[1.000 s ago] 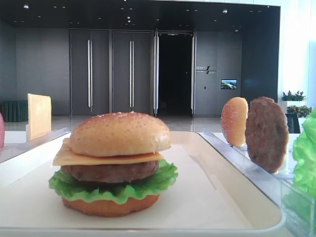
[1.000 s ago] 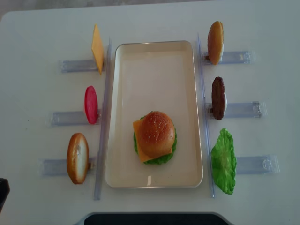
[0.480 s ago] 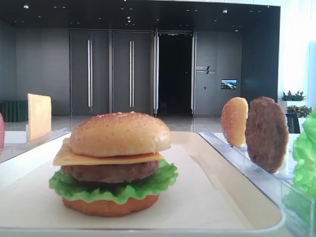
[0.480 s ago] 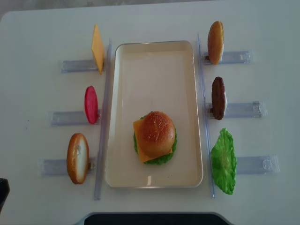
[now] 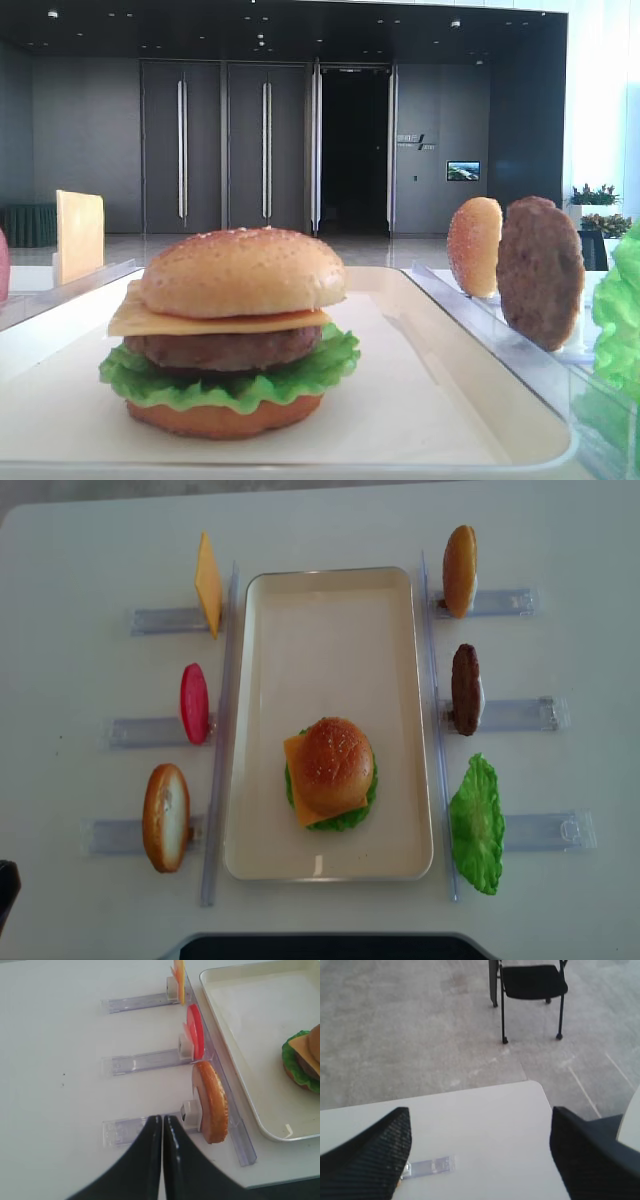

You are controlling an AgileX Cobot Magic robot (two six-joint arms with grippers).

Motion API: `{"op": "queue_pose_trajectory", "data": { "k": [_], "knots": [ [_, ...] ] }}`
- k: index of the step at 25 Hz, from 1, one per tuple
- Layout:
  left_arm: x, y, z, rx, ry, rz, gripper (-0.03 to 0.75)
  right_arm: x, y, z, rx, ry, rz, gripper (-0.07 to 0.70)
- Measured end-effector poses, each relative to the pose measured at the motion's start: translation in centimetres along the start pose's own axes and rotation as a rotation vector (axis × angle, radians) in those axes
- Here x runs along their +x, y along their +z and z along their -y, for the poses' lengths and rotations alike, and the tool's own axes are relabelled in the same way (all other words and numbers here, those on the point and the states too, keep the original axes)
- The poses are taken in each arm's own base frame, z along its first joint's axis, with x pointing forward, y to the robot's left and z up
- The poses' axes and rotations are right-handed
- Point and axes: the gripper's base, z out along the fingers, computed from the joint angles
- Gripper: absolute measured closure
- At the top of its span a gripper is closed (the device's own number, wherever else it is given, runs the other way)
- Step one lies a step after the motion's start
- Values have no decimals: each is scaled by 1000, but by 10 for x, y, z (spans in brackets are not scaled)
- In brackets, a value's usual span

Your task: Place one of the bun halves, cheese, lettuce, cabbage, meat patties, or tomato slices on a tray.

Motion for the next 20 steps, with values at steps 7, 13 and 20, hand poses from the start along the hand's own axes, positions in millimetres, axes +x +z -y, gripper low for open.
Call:
{"op": "queue_pose_trajectory", "data": {
  "k": [7,13,20],
  "knots": [
    [0,0,0,0,0,0,716,41,-78,18,-22,-24,129,90],
    [0,0,0,0,0,0,716,107,-90,29,-12,-50,80,90],
    [0,0,0,0,0,0,716,196,-87,36,-40,-69,14,90]
  ]
}}
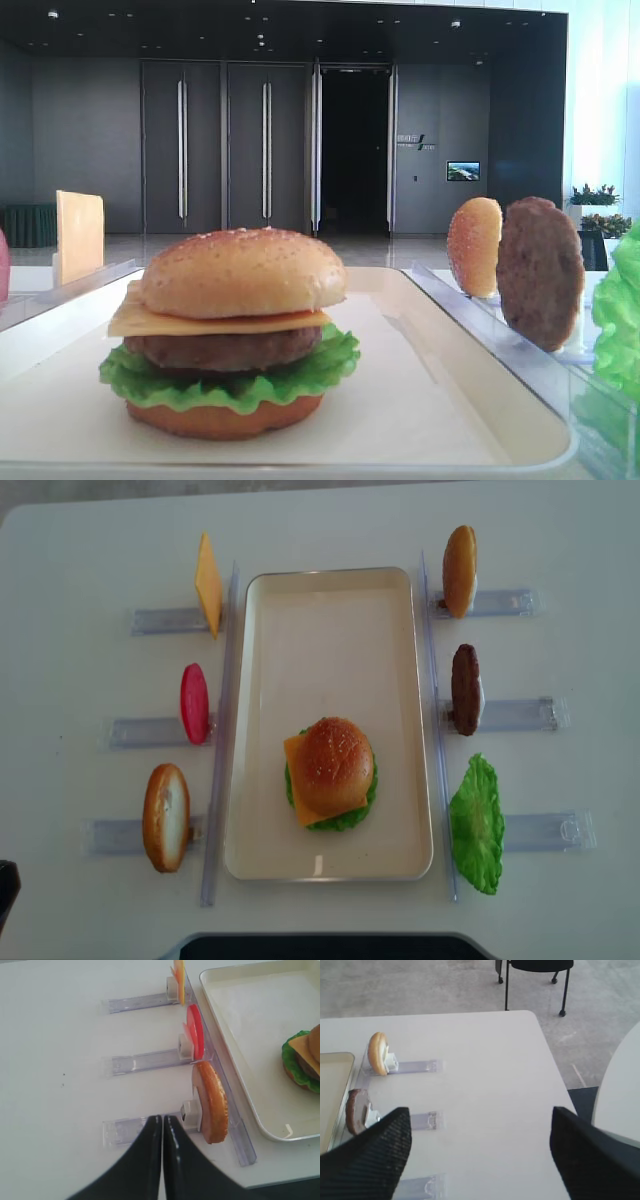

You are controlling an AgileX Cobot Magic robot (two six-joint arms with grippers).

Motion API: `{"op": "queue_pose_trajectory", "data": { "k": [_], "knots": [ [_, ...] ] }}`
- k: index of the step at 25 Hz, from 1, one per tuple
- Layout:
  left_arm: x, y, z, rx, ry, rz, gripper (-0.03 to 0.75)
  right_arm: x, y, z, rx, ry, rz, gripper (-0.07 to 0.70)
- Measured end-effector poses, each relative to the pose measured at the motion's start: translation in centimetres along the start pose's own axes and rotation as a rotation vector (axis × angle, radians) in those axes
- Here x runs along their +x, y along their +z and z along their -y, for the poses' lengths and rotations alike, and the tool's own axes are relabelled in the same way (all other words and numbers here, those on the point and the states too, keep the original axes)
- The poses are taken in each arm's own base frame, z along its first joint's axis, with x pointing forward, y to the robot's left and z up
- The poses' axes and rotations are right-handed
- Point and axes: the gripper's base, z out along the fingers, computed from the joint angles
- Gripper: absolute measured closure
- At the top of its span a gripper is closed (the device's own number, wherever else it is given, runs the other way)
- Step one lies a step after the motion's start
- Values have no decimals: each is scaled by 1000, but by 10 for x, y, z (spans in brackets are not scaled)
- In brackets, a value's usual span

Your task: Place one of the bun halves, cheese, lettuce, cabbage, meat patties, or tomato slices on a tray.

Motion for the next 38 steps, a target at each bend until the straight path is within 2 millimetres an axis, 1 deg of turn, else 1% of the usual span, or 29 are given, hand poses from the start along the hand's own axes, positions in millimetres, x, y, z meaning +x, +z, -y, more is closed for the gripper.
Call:
{"op": "queue_pose_trajectory", "data": {
  "k": [2,5,9,11,20,26,38],
  "knots": [
    [0,0,0,0,0,0,716,24,3,-2,-27,0,3,90],
    [0,0,0,0,0,0,716,53,2,-2,-46,-15,29,90],
    [0,0,0,0,0,0,716,84,3,-6,-112,-49,63,90],
    [0,0,0,0,0,0,716,94,5,-9,-144,-50,64,90],
    [0,0,0,0,0,0,716,110,28,-14,-159,-51,-23,90],
    [0,0,0,0,0,0,716,121,47,-16,-158,-54,-68,90],
    [0,0,0,0,0,0,716,121,48,-16,-158,-54,-57,94]
  ]
}}
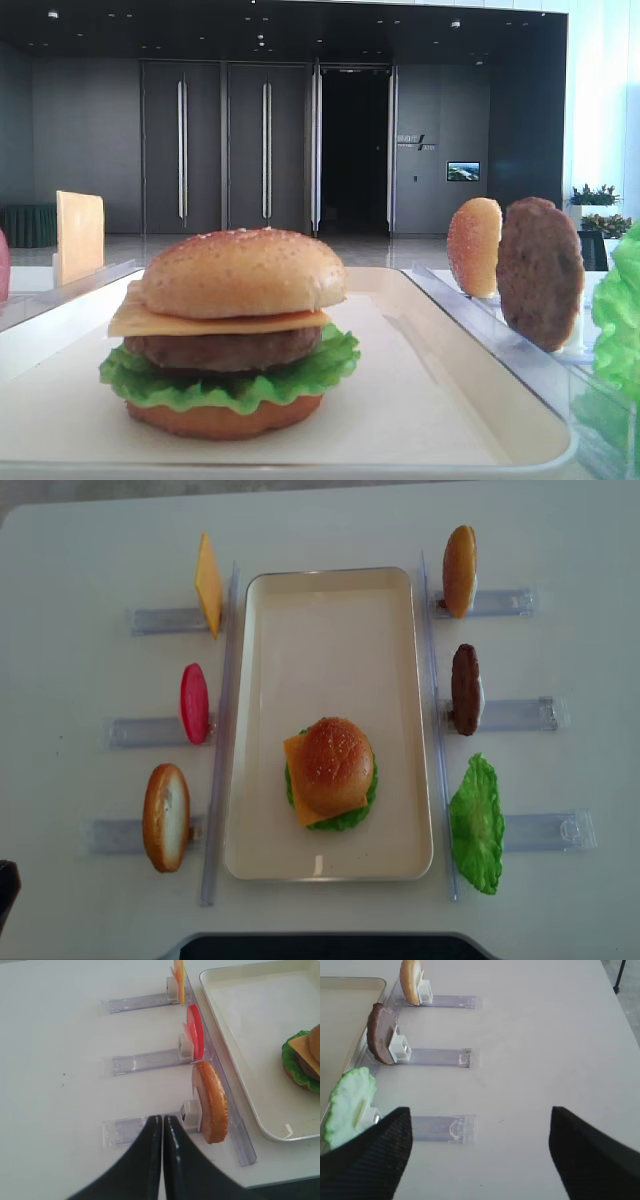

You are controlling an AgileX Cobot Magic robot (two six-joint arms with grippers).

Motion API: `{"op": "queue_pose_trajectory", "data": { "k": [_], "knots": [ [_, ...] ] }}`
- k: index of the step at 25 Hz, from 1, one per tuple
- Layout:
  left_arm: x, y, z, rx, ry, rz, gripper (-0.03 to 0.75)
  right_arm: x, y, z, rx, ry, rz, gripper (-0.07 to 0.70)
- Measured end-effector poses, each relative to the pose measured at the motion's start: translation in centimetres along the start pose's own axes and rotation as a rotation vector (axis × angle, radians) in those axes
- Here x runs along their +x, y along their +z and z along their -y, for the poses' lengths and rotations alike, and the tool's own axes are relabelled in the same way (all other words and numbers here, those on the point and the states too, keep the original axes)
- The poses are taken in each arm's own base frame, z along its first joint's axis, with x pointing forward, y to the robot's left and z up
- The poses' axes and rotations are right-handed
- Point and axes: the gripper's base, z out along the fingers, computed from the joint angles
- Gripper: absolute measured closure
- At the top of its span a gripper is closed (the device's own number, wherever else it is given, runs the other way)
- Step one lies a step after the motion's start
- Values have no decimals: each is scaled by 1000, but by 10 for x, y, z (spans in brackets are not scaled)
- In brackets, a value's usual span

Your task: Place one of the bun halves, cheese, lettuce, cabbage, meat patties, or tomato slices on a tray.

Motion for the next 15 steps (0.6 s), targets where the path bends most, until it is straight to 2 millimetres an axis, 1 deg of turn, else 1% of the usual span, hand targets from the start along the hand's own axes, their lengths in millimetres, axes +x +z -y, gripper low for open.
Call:
{"op": "queue_pose_trajectory", "data": {
  "k": [15],
  "knots": [
    [0,0,0,0,0,0,716,0,0,0,0,0,1,100]
  ]
}}
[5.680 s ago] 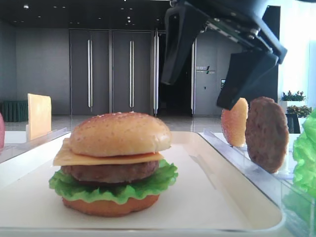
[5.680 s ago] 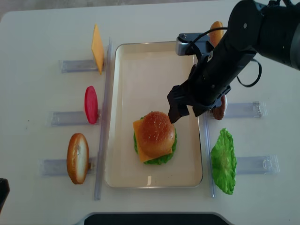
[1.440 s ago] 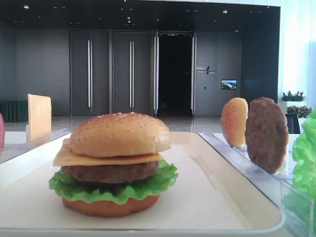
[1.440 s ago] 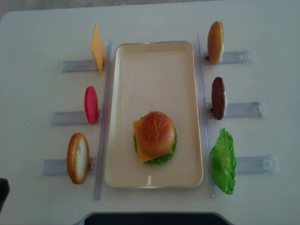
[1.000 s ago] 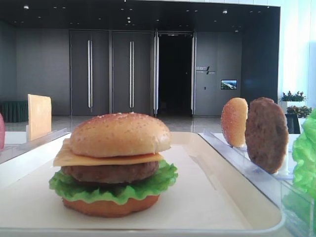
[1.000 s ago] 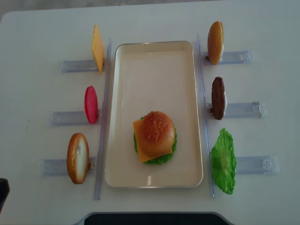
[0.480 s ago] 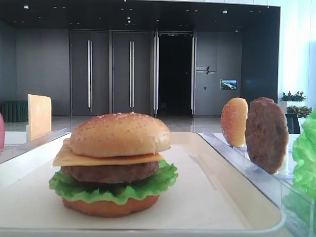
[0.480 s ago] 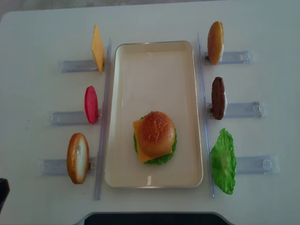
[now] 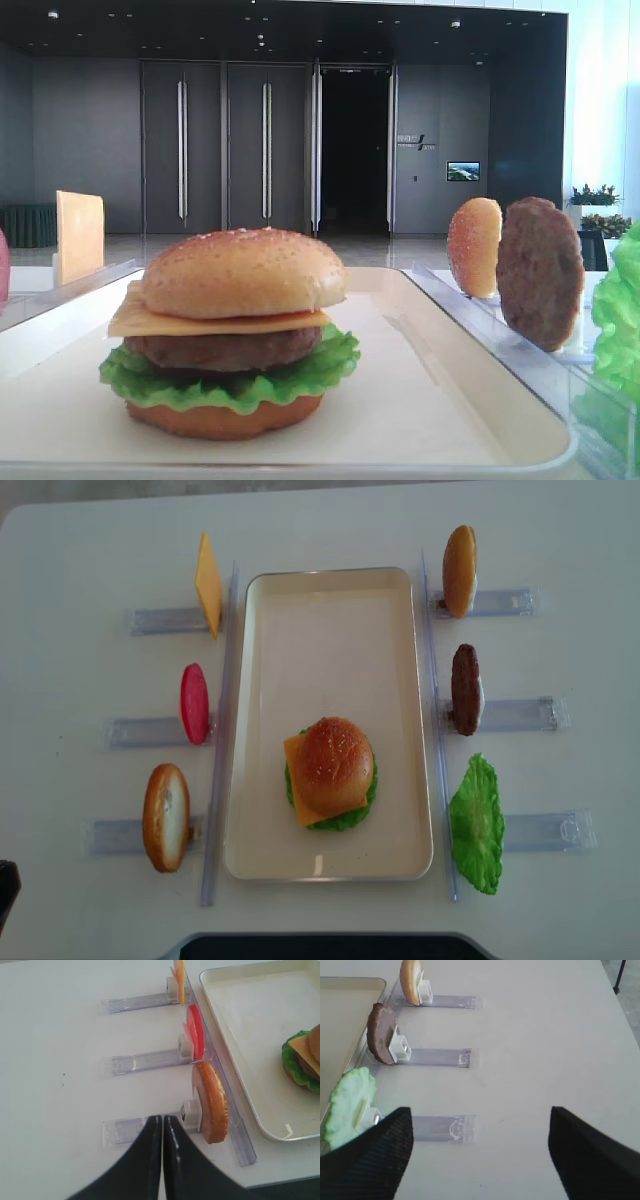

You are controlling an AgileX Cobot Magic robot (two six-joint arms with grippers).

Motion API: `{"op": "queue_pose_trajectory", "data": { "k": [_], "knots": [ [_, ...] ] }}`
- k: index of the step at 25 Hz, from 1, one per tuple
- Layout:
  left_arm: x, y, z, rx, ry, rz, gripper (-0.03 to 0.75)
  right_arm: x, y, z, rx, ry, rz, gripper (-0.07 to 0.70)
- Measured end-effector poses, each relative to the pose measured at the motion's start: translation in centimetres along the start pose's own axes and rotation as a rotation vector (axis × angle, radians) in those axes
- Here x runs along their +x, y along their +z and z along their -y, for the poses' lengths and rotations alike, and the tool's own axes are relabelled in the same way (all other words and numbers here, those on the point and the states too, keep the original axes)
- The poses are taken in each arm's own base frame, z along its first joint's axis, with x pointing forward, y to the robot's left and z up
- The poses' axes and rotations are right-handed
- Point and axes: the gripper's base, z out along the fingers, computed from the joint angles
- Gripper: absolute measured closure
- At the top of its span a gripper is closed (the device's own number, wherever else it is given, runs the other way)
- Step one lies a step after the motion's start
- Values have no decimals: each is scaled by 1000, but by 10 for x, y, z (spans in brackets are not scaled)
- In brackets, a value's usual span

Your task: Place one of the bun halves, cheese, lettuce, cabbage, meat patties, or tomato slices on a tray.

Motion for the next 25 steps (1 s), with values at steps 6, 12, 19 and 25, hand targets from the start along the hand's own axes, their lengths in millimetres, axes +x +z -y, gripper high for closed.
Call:
{"op": "queue_pose_trajectory", "data": {
  "k": [6,12,19,25],
  "knots": [
    [0,0,0,0,0,0,716,0,0,0,0,0,0,100],
    [0,0,0,0,0,0,716,0,0,0,0,0,0,100],
    [0,0,0,0,0,0,716,0,0,0,0,0,0,100],
    [0,0,0,0,0,0,716,0,0,0,0,0,0,100]
  ]
}}
